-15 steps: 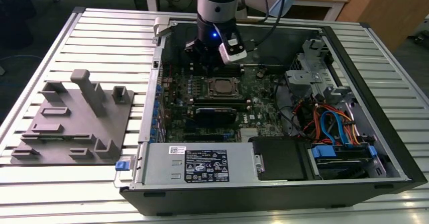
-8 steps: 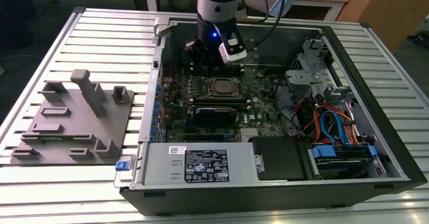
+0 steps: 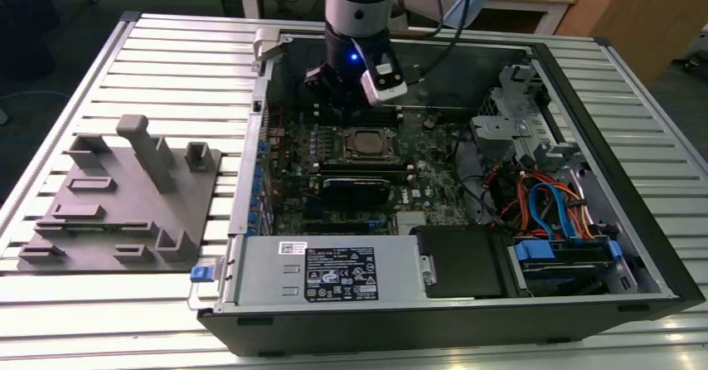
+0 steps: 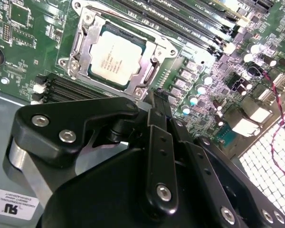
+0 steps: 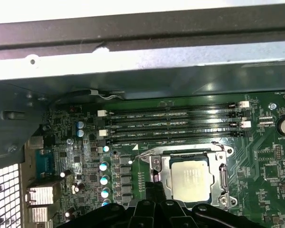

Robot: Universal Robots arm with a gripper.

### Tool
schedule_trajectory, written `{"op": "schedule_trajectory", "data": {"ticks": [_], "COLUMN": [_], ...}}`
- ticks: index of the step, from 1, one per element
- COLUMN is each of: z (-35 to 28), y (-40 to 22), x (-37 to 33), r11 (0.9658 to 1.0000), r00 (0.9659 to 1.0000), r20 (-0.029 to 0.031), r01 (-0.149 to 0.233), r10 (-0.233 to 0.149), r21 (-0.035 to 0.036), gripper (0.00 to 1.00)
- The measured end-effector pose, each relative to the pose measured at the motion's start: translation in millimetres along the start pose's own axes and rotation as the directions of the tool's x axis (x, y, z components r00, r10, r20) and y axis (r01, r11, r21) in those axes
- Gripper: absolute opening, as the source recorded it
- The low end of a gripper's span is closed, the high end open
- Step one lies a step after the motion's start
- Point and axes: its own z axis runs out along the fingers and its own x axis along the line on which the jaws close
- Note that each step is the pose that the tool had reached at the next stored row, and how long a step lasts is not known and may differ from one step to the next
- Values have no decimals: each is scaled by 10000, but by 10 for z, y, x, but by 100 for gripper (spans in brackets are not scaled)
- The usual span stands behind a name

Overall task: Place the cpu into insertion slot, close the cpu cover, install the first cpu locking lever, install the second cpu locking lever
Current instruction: 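Install the first cpu locking lever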

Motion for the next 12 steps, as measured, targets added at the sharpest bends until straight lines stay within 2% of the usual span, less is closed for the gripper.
{"op": "schedule_trajectory", "data": {"ticks": [7, 12], "z": [1, 1], "y": [-10, -12], "x": [118, 145], "r11": [10000, 10000], "r00": [10000, 10000], "r20": [3, 5], "r01": [92, 95], "r10": [-92, -95], "r21": [-3, -3], "gripper": [10, 10]}}
